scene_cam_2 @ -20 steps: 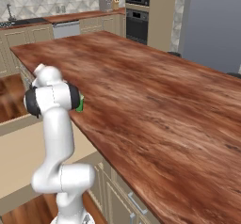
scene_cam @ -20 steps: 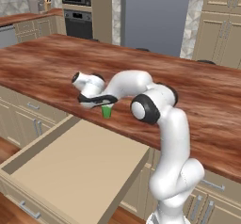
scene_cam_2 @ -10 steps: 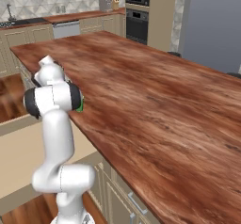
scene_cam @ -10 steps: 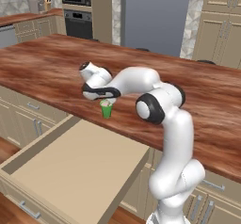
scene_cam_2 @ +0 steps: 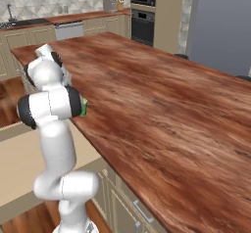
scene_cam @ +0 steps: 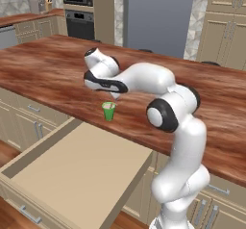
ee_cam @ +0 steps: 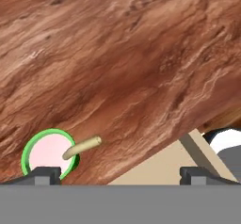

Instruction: Pick up the straw from the left drawer and put it inside the smoothie cup.

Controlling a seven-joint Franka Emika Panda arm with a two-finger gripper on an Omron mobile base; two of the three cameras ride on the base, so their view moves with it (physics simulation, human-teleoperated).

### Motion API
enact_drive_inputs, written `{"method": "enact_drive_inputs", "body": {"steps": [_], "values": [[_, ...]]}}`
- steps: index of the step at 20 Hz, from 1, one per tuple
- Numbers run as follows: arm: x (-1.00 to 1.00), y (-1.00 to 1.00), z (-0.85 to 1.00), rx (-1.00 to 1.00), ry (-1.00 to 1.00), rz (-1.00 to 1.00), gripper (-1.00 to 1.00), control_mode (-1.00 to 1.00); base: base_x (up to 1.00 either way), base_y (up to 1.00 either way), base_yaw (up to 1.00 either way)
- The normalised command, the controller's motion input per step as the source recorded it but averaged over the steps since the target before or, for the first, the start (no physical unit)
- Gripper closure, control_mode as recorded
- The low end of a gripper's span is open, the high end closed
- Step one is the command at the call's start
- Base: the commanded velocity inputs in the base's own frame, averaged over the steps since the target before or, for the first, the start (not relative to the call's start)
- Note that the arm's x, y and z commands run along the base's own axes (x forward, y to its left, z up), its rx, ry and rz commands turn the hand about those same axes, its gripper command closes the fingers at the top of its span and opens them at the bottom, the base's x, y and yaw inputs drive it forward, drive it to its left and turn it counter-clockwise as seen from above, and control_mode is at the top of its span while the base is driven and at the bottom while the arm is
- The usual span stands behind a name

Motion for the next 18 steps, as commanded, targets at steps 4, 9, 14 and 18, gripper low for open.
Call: {"method": "enact_drive_inputs", "body": {"steps": [4, 9, 14, 18], "values": [[-0.98, -0.04, 0.28, 0.13, -0.12, 0.00, -1.00, -1.00, 0.00, 0.00, 0.00], [-1.00, -0.22, 0.22, 0.18, -0.17, 0.00, -1.00, -1.00, 0.00, 0.00, 0.00], [-1.00, -0.40, 0.21, 0.20, -0.18, 0.00, -1.00, -1.00, 0.00, 0.00, 0.00], [-0.98, -0.42, 0.05, 0.17, -0.12, 0.00, -1.00, -1.00, 0.00, 0.00, 0.00]]}}
